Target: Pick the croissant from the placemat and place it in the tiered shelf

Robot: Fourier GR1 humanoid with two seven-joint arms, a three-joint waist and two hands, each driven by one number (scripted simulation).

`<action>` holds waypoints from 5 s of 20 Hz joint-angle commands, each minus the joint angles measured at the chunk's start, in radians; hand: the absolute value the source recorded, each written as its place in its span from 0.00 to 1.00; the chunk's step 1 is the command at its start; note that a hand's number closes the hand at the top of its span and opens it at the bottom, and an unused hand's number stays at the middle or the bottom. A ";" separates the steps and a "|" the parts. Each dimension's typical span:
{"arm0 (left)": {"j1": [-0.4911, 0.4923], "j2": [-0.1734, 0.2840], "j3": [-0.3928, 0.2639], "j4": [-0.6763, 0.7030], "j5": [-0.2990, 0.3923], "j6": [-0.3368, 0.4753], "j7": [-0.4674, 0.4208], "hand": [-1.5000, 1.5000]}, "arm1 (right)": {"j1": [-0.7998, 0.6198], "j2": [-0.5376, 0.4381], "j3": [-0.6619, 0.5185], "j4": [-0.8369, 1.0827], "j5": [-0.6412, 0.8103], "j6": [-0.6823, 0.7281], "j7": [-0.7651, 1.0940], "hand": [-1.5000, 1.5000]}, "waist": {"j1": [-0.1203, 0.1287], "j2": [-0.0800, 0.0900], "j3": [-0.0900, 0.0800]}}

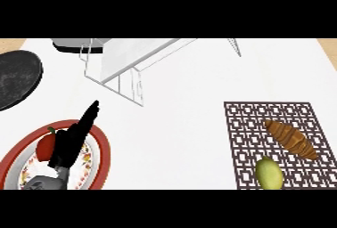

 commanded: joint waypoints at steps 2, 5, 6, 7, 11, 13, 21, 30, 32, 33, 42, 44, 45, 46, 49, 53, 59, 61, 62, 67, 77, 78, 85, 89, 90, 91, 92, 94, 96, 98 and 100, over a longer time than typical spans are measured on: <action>0.022 -0.017 -0.017 0.016 -0.019 -0.010 0.011 0.50 | -0.061 -0.053 0.034 0.063 0.066 0.184 -0.116 0.00 | 0.002 -0.003 -0.005; 0.002 -0.035 -0.013 0.051 -0.044 0.020 0.004 0.50 | -0.031 -0.117 0.083 -0.117 0.069 0.231 0.039 0.00 | -0.019 -0.008 -0.008; 0.048 0.022 0.022 0.008 0.022 -0.058 0.004 0.50 | -0.012 -0.134 0.107 -0.149 0.085 0.243 0.069 0.00 | -0.014 -0.011 -0.009; 0.036 -0.007 -0.005 -0.038 -0.008 -0.006 0.070 0.50 | -0.026 -0.148 0.123 -0.172 0.112 0.228 0.111 0.00 | -0.011 -0.012 -0.008; 0.040 -0.022 0.003 0.034 -0.016 -0.001 0.002 0.50 | -0.046 -0.256 0.201 -0.326 0.383 0.042 0.131 0.00 | -0.026 -0.013 -0.012; 0.046 -0.010 0.002 0.016 -0.019 -0.009 0.006 0.50 | -0.089 -0.281 0.228 -0.377 0.450 0.005 0.241 0.00 | -0.008 -0.012 -0.012; 0.042 -0.007 0.014 -0.008 -0.026 -0.035 0.039 0.50 | -0.001 -0.121 0.323 -0.620 0.626 -0.103 0.548 0.00 | -0.016 -0.009 -0.007; 0.068 -0.040 0.021 -0.041 -0.058 -0.015 0.051 0.50 | -0.017 0.057 0.415 -0.699 0.717 0.008 0.864 0.00 | -0.009 -0.007 -0.007; 0.019 -0.064 0.026 0.040 -0.077 -0.019 0.013 0.50 | 0.029 0.089 0.437 -0.715 0.767 -0.010 0.873 0.00 | -0.015 -0.006 -0.007; 0.034 -0.064 0.031 0.018 -0.071 -0.030 0.005 0.50 | 0.088 0.057 0.393 -0.818 0.734 0.024 0.917 0.00 | -0.020 -0.009 -0.007; 0.077 -0.070 0.051 -0.009 -0.090 -0.060 0.015 0.50 | 0.089 0.109 0.356 -0.703 0.924 -0.011 0.838 0.00 | -0.012 -0.007 -0.006; 0.058 -0.084 0.058 0.003 -0.097 -0.053 0.023 0.50 | 0.095 0.135 0.373 -0.718 0.971 -0.013 0.854 0.00 | -0.013 -0.007 -0.006; 0.012 -0.070 0.086 0.061 -0.090 -0.082 0.008 0.50 | 0.101 0.130 0.341 -0.730 0.957 0.003 0.830 0.00 | -0.016 -0.007 -0.006; 0.053 -0.098 0.059 0.013 -0.121 -0.044 0.008 0.50 | 0.110 0.144 0.348 -0.731 0.989 0.000 0.835 0.00 | -0.014 -0.007 -0.006; 0.046 -0.087 0.088 0.014 -0.112 -0.067 0.013 0.50 | 0.040 0.182 0.323 -0.640 1.010 0.028 0.807 0.00 | -0.010 -0.006 -0.006; 0.099 -0.066 0.105 -0.035 -0.100 -0.101 0.009 0.50 | 0.135 0.145 0.321 -0.711 1.060 0.037 0.776 0.00 | -0.014 -0.008 -0.006; 0.040 -0.090 0.112 -0.088 -0.116 -0.105 0.126 0.50 | 0.075 0.236 0.309 -0.553 1.161 -0.011 0.706 0.00 | -0.011 -0.007 -0.006; 0.102 -0.120 0.089 -0.076 -0.143 -0.093 0.047 0.50 | 0.053 0.233 0.284 -0.490 1.179 -0.021 0.663 0.00 | -0.008 -0.007 -0.006; 0.118 -0.103 0.106 -0.060 -0.132 -0.113 0.031 0.50 | 0.030 0.244 0.286 -0.499 1.176 -0.001 0.659 0.00 | -0.008 -0.007 -0.006; 0.107 -0.103 0.129 -0.106 -0.132 -0.133 0.079 0.50 | 0.056 0.300 0.285 -0.416 1.261 -0.075 0.608 0.00 | -0.008 -0.007 -0.006; 0.076 -0.133 0.144 -0.026 -0.162 -0.139 0.022 0.50 | 0.017 0.355 0.282 -0.324 1.322 -0.140 0.464 1.00 | -0.009 -0.006 -0.006; 0.060 -0.142 0.132 -0.044 -0.175 -0.126 0.067 0.50 | 0.017 0.390 0.311 -0.348 1.344 -0.143 0.502 1.00 | -0.009 -0.007 -0.006; 0.047 -0.145 0.157 -0.037 -0.171 -0.139 0.059 0.50 | 0.072 0.351 0.209 -0.508 1.340 -0.167 0.493 1.00 | -0.016 -0.008 -0.006; 0.031 -0.167 0.145 -0.034 -0.183 -0.118 0.098 0.50 | 0.059 0.503 0.200 -0.653 1.286 -0.029 0.732 1.00 | -0.020 -0.009 -0.007; 0.049 -0.126 0.175 -0.013 -0.163 -0.157 0.045 0.50 | 0.100 0.524 0.199 -0.719 1.268 -0.007 0.765 1.00 | -0.023 -0.010 -0.007; 0.089 -0.117 0.171 -0.048 -0.166 -0.160 0.044 0.50 | 0.121 0.592 0.224 -0.739 1.275 -0.009 0.835 1.00 | -0.020 -0.012 -0.007; 0.060 -0.126 0.170 -0.058 -0.164 -0.151 0.080 0.50 | 0.111 0.625 0.237 -0.831 1.270 0.040 0.905 1.00 | -0.025 -0.014 -0.008; 0.067 -0.162 0.154 -0.022 -0.187 -0.122 0.044 0.50 | 0.099 0.605 0.174 -0.907 1.233 0.054 0.910 1.00 | -0.026 -0.011 -0.007; 0.101 -0.171 0.142 0.016 -0.204 -0.124 -0.039 0.50 | 0.079 0.621 0.176 -1.013 1.233 0.097 0.972 1.00 | -0.026 -0.011 -0.008; 0.040 -0.173 0.150 -0.003 -0.207 -0.106 0.044 0.50 | -0.008 0.658 0.181 -1.062 1.252 0.139 1.065 1.00 | -0.021 -0.010 -0.008; 0.044 -0.141 0.171 -0.001 -0.180 -0.148 0.053 0.50 | -0.021 0.589 0.111 -1.138 1.240 0.162 1.050 1.00 | -0.025 -0.011 -0.007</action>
